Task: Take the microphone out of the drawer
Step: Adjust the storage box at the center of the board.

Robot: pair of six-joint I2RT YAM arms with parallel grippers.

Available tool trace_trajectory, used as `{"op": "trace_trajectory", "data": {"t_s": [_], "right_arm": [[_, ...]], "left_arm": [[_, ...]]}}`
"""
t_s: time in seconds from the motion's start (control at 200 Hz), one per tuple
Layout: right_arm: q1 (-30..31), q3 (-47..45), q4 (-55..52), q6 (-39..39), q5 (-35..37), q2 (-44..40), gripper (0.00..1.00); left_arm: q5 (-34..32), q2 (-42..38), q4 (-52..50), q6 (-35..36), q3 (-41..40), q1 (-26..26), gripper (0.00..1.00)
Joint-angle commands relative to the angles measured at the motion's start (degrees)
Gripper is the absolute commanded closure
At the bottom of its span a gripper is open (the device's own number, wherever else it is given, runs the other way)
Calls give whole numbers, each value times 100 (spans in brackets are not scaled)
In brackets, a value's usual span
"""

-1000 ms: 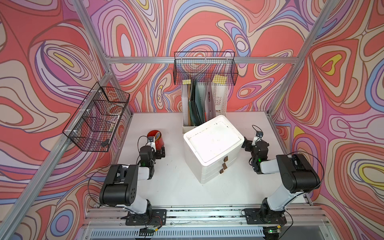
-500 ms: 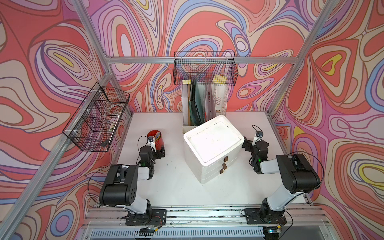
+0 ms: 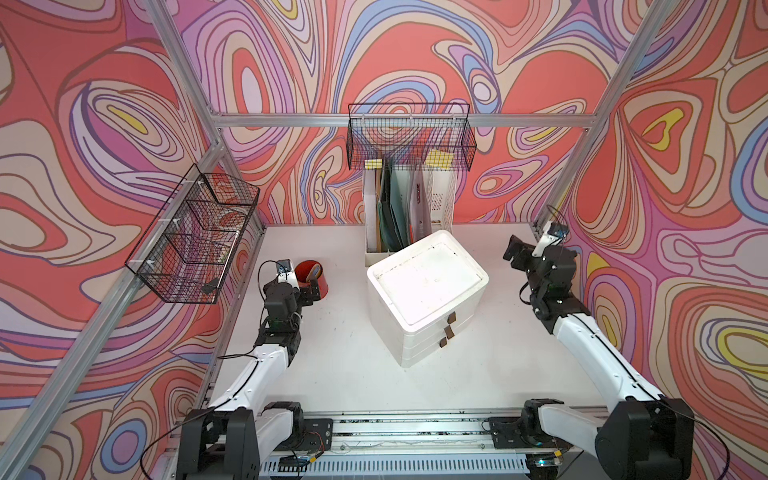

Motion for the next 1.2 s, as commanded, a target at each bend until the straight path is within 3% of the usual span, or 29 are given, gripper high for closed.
{"op": "trace_trajectory", "data": {"t_s": [0.0,0.17,0.285,0.576,0.826,0.916,1.067,1.102,1.197], "right_arm": [[22,885,-2801,222,-1059,6,5],[92,2085,-4350,179,-2383,371,11],[224,2577,-4947,-144,-2854,601,12],[585,3587,-5702,-849,-3571,1480,16],[874,4301,-5878,-1363,-3535,2338,26],[1049,4526,-5822,-1392,-3569,2635,34],[1376,4930,-5755,-1395,-3541,3101,52],[1429,5015,-5742,-1399,-3518,3198,55],[1537,5215,-5669,-1440,-3492,3420,65]], "left_arm": [[109,-494,-1909,-632,620,-45,0],[396,-758,-3666,-1071,1708,-209,0],[978,-564,-4172,-1124,2496,-262,0],[2538,1279,-5867,-2312,5150,-273,0],[3481,1703,-6159,-2815,5307,-348,1],[3612,1616,-6143,-2871,5087,-374,17],[3737,1536,-6242,-2901,4772,-388,73],[3733,1519,-6271,-2916,4702,-394,78],[3721,1434,-6256,-2920,4513,-397,80]]}}
